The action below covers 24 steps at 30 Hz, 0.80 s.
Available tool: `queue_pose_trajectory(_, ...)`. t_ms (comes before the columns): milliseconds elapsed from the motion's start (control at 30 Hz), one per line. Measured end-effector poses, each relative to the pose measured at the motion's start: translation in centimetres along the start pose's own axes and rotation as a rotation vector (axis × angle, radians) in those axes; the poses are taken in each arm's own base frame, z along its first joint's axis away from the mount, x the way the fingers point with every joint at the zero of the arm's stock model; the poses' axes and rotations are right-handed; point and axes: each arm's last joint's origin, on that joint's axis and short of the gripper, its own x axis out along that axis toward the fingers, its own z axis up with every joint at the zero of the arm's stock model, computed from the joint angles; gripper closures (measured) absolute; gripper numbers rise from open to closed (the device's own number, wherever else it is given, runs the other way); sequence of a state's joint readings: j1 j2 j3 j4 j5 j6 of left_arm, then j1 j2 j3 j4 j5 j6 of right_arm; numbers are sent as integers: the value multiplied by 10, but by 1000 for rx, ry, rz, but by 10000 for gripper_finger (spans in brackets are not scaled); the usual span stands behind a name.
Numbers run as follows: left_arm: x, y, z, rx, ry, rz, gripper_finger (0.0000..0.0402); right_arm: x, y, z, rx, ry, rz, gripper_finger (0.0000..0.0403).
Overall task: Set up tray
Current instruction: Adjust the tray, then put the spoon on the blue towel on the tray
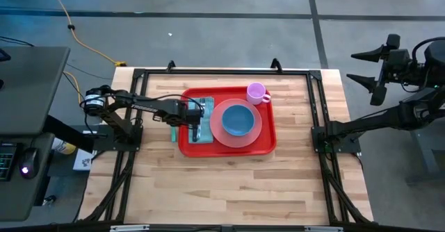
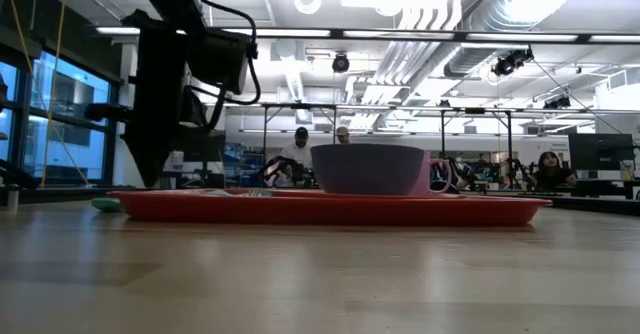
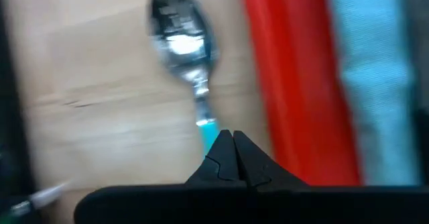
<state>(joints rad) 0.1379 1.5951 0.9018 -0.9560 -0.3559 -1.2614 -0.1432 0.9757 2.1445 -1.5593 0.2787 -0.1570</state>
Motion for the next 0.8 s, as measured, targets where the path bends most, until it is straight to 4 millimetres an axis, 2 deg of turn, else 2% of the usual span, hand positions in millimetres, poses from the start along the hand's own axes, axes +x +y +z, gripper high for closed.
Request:
queue_pose_trajectory(233,-2,5,-1,-5,29,52,387,0,0,0,0,0,1,137)
queue_pose_trajectory(800,0,8,0,-39,47,69,202,0,0,-1,-4,11,2,137)
